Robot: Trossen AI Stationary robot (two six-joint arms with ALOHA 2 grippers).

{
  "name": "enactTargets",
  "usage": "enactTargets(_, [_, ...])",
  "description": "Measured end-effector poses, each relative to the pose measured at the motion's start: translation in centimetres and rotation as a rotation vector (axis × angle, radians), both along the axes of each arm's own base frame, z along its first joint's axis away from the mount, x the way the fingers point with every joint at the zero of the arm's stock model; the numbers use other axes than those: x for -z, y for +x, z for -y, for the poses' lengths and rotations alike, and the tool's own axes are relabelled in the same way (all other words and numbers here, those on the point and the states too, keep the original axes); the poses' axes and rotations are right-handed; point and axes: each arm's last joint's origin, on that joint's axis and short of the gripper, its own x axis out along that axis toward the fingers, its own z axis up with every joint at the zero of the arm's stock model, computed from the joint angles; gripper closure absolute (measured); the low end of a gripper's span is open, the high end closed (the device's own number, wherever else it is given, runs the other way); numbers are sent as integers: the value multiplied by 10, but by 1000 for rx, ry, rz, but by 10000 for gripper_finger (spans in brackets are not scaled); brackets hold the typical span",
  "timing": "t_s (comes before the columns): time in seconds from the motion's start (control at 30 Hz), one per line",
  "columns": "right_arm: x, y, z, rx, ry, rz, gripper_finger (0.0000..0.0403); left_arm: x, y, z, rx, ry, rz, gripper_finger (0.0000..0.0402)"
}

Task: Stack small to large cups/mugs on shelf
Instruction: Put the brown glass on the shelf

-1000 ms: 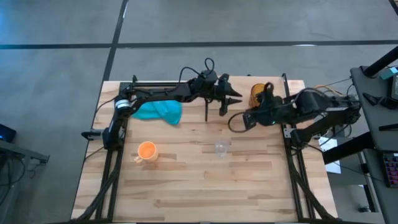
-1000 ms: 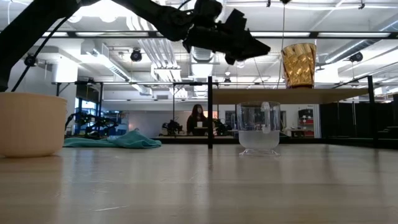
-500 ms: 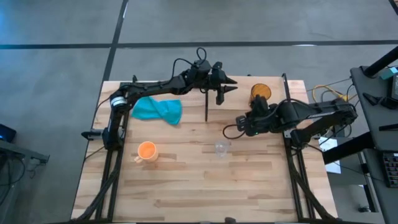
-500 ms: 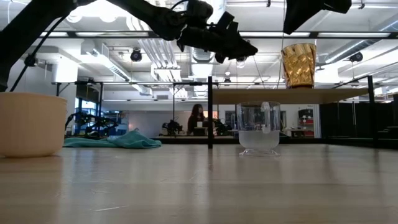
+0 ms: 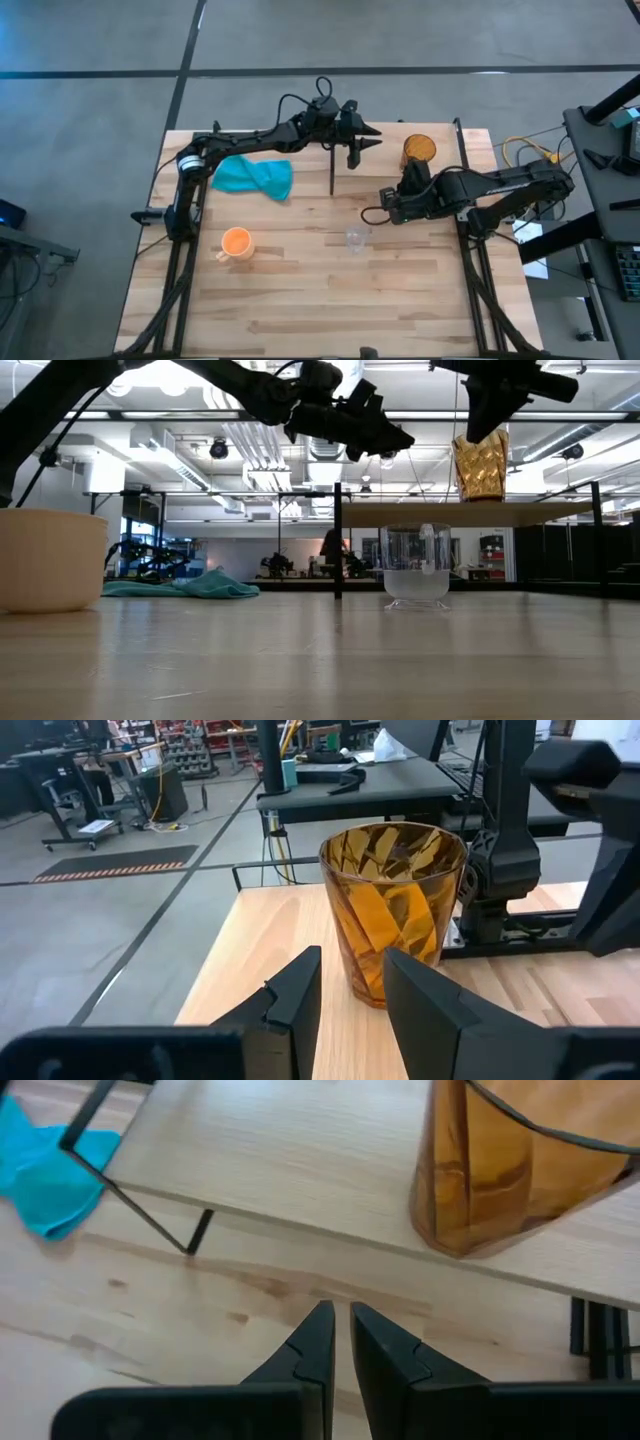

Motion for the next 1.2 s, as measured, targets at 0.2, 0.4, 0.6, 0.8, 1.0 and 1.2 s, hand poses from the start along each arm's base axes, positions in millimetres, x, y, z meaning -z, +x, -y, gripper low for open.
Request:
enactTargets(0.2, [1,0,3,14,-64,0,371,0,-2,-6,-12,6,0,306])
enactTargets(0.4, [1,0,9,28,-81,-10,371,0,-6,-13,-28,7,2,306])
enactTargets(0.6, [1,1,16,34,-89,-34,371,-3,-7,-18,-40,27,40,306])
enactTargets(0.8, [1,0,22,49,-92,-48,371,-1,-7,-19,-42,26,39,306])
enactTargets(1.0, [1,0,28,55,-97,-69,371,-1,-7,-20,-44,25,39,306])
enactTargets(1.2, [1,0,34,62,-101,-85,371,-1,-8,-21,-45,25,39,306])
